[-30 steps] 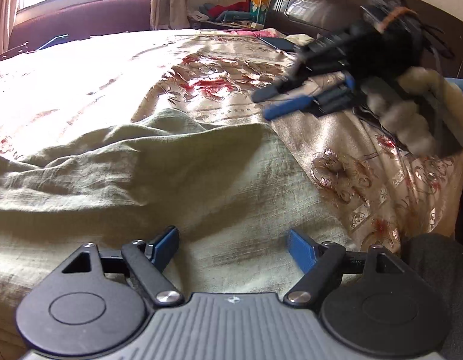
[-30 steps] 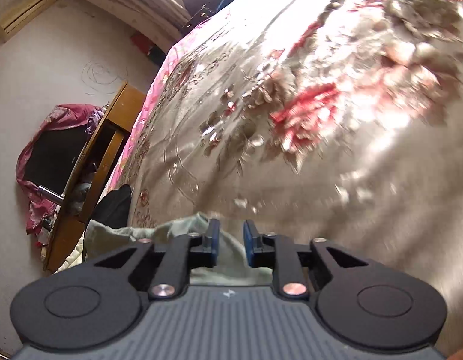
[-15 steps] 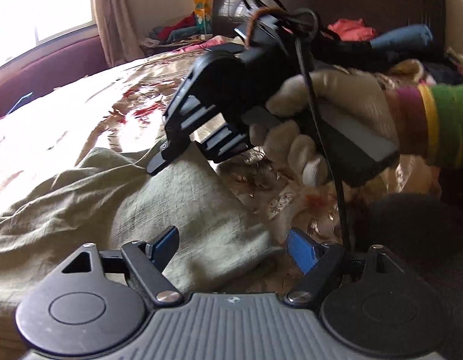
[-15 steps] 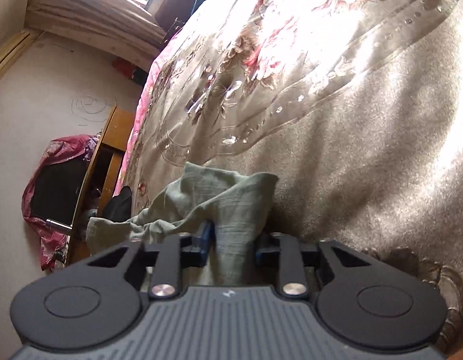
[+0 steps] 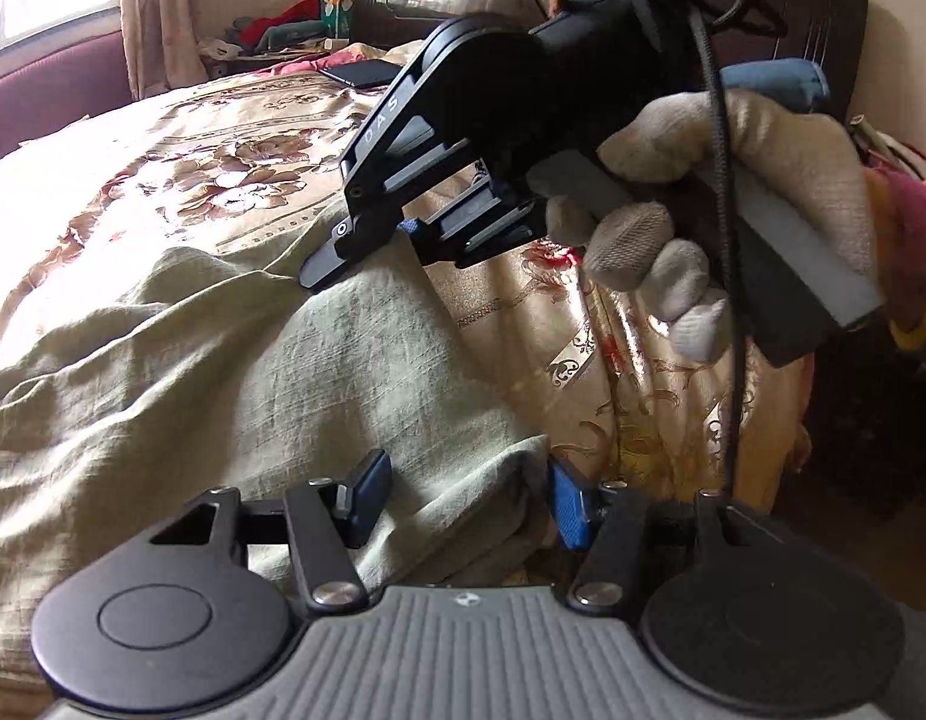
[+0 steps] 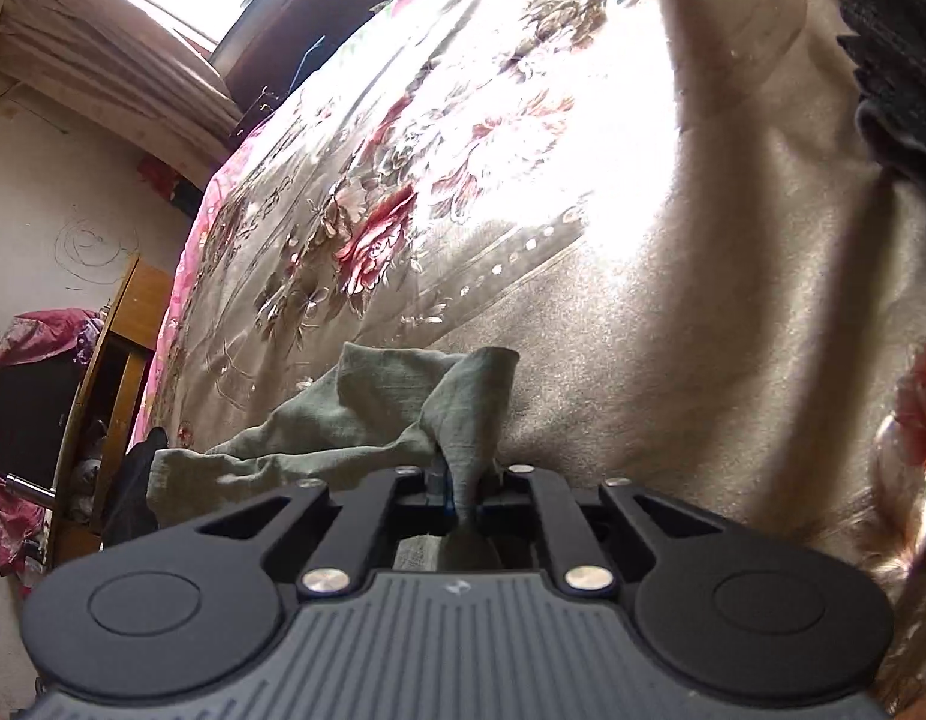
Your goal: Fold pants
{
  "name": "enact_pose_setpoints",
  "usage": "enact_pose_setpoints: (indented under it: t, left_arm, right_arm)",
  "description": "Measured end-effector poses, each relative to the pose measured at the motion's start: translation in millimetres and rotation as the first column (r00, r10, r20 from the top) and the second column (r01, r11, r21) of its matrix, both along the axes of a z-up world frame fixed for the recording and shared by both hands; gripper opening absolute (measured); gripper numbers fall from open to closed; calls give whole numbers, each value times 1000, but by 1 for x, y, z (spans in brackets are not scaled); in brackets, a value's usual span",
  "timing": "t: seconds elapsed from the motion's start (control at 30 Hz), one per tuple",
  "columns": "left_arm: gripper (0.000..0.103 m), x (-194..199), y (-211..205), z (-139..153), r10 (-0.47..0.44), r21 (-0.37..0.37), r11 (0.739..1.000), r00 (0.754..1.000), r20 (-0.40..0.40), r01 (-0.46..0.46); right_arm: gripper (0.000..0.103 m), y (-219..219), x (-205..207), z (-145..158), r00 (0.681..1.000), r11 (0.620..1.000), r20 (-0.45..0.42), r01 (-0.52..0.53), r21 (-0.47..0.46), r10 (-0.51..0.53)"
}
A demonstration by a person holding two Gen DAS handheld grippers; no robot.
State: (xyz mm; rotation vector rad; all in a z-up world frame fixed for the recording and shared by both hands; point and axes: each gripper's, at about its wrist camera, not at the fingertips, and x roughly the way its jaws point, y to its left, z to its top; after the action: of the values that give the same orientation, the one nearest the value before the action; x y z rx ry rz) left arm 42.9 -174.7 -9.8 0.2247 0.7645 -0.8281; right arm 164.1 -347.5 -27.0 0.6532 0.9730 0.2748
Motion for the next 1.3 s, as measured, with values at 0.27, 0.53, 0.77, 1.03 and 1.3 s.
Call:
enact_pose_setpoints:
  t: [0.27,0.53,0.77,1.03,1.3]
  left_arm:
    - [69,-14,-21,-1,8,77,997,998,55,-12]
    - [72,-24,-41,-7,60,159,985,994,89,-74]
    - [55,-29,-40,-3,77,164,982,992,99,-93]
    - [31,-27,-27,14,103,82,991,993,49,-107]
    - [27,-24,8,40,151,-35,988,988,41,-150]
  right_arm:
    - [19,1,0,-23,999,999,-35,26,43,-24]
    - [17,-1,-6,-25,998,997,-38,53,61,-51]
    - [8,4,-10,-20,996,997,-35,78,28,-77]
    - [5,17,-16,15,999,998,6,47,-28,-47]
    - [5,49,-7,47,1000,994,24,17,-107,-15]
